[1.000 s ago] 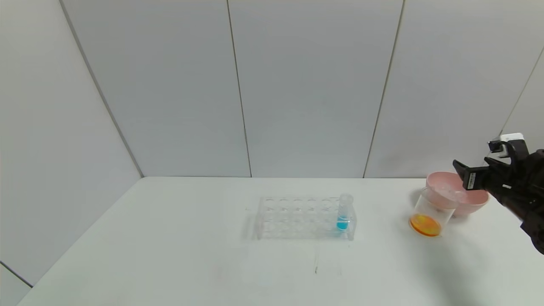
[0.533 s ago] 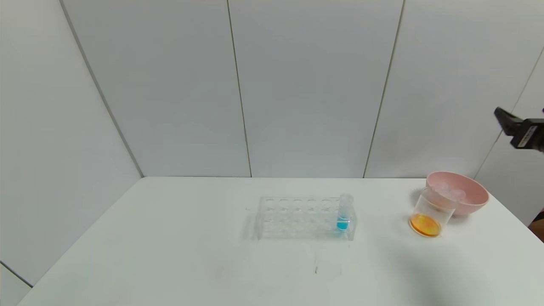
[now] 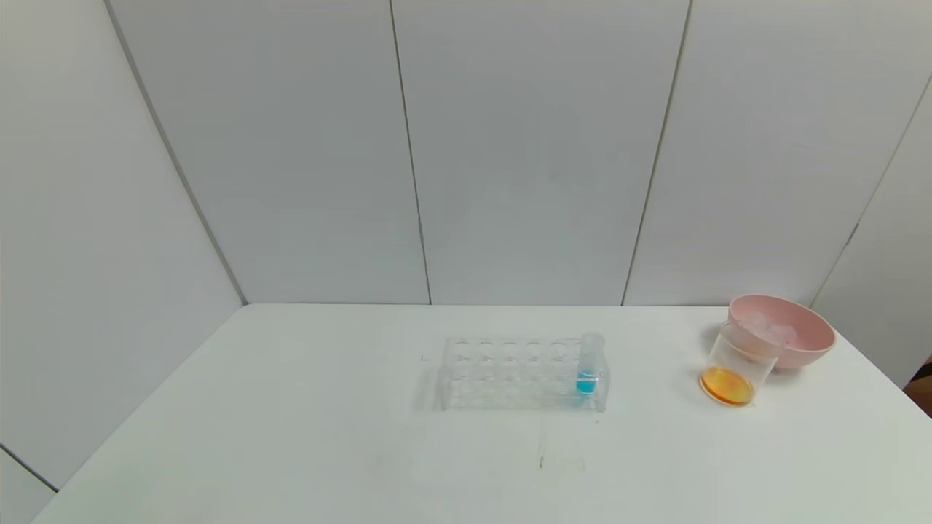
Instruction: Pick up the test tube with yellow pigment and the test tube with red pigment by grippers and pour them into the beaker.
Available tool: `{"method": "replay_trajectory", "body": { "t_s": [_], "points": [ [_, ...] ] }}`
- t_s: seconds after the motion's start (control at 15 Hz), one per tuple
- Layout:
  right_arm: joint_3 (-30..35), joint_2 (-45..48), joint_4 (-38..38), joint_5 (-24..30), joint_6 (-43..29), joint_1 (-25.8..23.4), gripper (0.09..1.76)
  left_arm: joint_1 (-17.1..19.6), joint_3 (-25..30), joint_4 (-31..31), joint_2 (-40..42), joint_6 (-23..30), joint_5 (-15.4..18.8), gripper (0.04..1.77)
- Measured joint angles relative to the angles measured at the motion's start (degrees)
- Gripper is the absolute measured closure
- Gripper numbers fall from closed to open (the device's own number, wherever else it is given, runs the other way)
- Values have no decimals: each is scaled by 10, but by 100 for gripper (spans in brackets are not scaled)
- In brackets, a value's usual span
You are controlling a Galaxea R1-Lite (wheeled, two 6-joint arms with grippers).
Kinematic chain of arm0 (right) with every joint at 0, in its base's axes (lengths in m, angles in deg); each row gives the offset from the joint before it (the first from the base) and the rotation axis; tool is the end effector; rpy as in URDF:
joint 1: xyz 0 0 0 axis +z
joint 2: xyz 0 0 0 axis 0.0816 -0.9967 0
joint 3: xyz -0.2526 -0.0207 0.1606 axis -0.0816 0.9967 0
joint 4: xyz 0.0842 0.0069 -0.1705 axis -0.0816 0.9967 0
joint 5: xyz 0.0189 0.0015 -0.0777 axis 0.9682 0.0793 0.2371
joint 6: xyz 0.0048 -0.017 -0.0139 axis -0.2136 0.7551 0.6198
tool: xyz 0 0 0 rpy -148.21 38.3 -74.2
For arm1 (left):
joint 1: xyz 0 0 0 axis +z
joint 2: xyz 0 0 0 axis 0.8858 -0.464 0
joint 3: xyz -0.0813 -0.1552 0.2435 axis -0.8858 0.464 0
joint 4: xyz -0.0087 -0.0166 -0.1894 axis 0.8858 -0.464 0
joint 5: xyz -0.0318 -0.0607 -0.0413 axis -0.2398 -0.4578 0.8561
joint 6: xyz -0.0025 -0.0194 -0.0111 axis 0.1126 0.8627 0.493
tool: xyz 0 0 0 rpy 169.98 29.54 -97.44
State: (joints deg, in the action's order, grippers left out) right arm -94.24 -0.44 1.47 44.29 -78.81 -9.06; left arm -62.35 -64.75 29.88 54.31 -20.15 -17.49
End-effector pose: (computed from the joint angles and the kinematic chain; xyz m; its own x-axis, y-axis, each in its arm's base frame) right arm 0.0104 -0.0033 0.2864 0.9448 -0.1784 0.2748 0.1626 0.9835 0.0797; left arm -0.0228 0.0000 0.0754 1.0000 0.0001 0.0012 -0.0001 1.0000 -0.0027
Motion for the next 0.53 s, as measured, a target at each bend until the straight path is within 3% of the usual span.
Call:
{"method": "replay_trajectory", "body": {
  "t_s": [0.2,0.4,0.53],
  "points": [
    [126,148,78,-28,-4,30,19,0,0,0,0,0,0,5],
    [273,225,102,-8,16,41,17,0,0,0,0,0,0,5],
    [337,261,109,3,33,43,17,0,0,0,0,0,0,5]
  ]
}}
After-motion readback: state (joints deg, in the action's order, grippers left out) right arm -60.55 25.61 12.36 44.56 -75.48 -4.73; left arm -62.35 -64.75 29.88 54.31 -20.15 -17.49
